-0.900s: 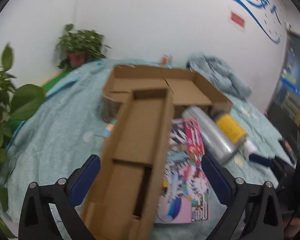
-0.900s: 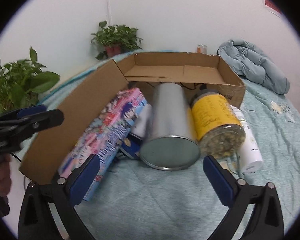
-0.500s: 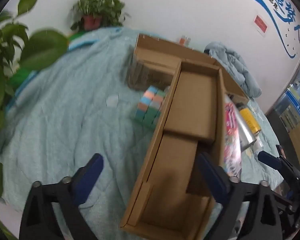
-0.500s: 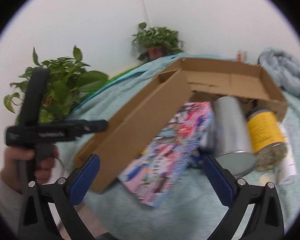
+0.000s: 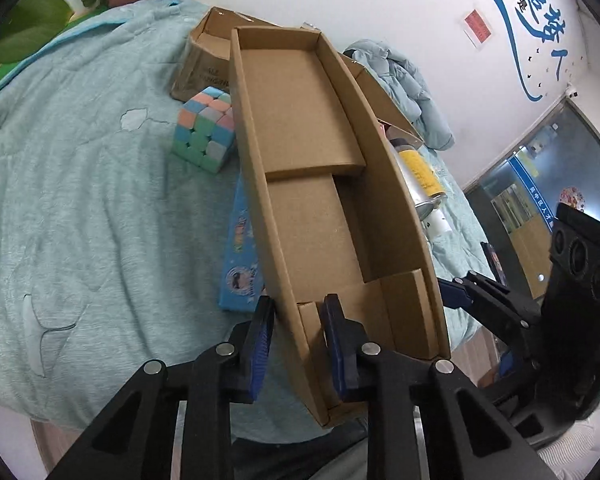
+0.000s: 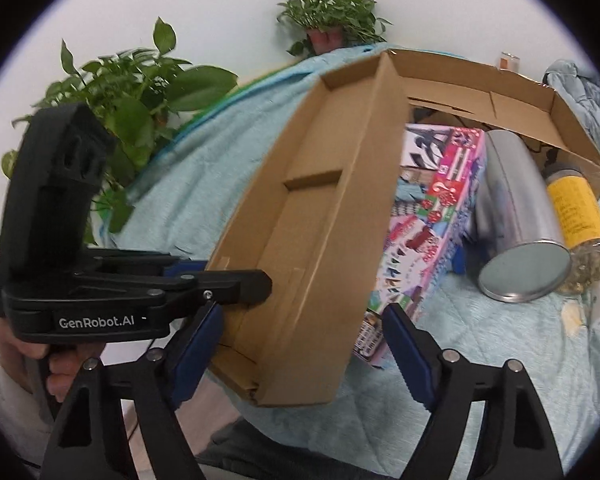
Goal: Organize rigid objects
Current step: 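Grasp the cardboard divider insert with the left gripper and lift it, then carry the cardboard insert over the large box and lower it inside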
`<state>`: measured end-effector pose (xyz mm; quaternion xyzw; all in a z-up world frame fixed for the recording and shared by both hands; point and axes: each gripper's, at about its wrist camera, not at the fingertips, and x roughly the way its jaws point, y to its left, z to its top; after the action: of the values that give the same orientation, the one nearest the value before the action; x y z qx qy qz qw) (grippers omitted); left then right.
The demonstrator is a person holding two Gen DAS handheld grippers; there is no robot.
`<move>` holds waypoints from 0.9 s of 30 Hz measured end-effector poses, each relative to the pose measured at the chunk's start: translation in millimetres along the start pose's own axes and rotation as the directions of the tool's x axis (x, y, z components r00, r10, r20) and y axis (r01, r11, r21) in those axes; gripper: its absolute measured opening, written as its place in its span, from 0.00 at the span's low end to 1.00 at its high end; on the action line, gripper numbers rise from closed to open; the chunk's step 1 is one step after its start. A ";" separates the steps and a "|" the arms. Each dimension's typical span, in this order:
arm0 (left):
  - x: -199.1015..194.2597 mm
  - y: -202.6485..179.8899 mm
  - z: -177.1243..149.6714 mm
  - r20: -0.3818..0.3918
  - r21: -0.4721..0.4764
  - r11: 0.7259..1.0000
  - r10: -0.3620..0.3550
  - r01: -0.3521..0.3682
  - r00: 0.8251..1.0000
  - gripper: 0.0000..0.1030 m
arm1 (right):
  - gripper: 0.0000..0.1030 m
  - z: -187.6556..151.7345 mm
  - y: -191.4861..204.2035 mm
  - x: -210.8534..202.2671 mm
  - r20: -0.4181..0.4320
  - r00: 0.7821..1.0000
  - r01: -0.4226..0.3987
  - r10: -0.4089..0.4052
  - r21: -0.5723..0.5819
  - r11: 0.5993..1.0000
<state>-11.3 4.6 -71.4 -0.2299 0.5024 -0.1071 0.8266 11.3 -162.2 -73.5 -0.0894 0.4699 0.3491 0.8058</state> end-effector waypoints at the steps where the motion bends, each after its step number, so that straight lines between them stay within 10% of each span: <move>1: -1.5 -8.6 -1.2 0.009 -0.001 1.000 -0.027 0.027 1.000 0.22 | 0.65 -0.8 0.6 -2.0 0.008 1.000 0.016 -0.016 -0.011 1.000; 6: 2.6 -24.9 -6.5 0.014 0.054 0.998 0.036 -0.037 0.999 0.23 | 0.34 -0.1 0.6 -2.3 0.024 0.988 0.155 -0.154 -0.037 0.987; 17: -10.5 -41.8 9.5 0.057 0.112 0.982 0.145 -0.151 0.988 0.21 | 0.32 8.4 -14.6 -12.4 0.086 0.984 0.153 -0.154 0.019 0.988; 27: -34.2 -102.5 113.8 0.193 0.239 0.953 0.142 -0.186 0.971 0.21 | 0.31 89.6 -50.4 -38.6 0.256 0.950 0.169 -0.179 0.060 0.984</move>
<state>78.2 -39.8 49.6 -0.0874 0.4279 -0.0812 0.8959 94.0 -175.6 -2.5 -0.0686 0.3567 0.2765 0.8897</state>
